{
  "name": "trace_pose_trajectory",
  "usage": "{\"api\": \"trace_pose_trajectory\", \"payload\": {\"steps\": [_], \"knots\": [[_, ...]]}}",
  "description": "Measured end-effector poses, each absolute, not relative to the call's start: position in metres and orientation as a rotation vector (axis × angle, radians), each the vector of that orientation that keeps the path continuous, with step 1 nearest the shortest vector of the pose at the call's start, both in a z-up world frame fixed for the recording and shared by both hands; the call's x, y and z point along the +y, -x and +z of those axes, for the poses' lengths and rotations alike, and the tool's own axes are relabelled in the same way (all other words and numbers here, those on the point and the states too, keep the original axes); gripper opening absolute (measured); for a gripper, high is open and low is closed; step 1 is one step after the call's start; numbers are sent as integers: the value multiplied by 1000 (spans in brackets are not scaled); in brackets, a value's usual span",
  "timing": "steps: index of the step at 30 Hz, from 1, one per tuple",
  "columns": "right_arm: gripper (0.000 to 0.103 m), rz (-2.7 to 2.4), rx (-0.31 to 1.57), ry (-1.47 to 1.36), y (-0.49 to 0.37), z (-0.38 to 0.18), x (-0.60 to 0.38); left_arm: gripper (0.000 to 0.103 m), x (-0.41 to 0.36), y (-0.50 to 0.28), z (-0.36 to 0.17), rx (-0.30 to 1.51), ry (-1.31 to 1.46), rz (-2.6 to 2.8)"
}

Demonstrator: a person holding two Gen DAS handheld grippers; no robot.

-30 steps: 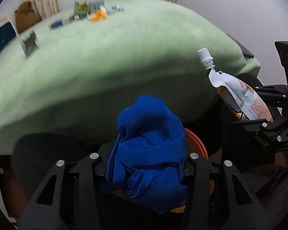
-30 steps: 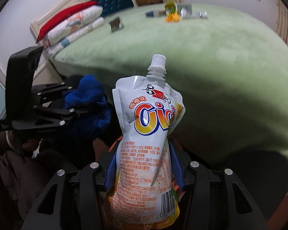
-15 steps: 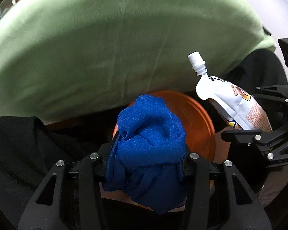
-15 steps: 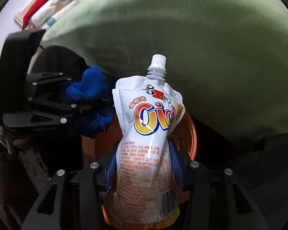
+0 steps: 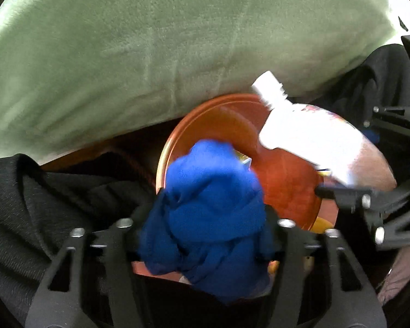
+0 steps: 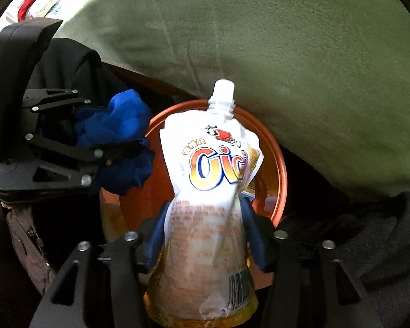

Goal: Collect trash
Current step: 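Open both tools to drop the pouch and cloth into the bucket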

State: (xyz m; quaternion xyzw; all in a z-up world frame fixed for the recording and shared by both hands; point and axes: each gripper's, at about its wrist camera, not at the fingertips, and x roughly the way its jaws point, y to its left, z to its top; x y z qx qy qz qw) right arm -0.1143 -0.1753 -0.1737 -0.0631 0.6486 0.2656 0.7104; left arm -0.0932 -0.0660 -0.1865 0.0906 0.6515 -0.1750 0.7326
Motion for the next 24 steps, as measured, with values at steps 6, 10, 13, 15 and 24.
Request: {"api": "trace_pose_trajectory", "payload": {"steps": [6, 10, 13, 15, 24], "knots": [[84, 563, 1444, 117, 112, -173, -181, 82, -65, 89, -189, 1448, -180, -369], [84, 548, 1440, 88, 110, -176, -197, 82, -59, 87, -185, 1447, -164, -370], [85, 545, 1439, 90, 111, -176, -201, 82, -55, 88, -185, 1456, -150, -365], [86, 545, 1436, 93, 112, -175, -200, 82, -50, 88, -182, 1464, -143, -356], [88, 565, 1345, 20, 117, -150, -213, 82, -3, 89, -106, 1167, -44, -275]]}}
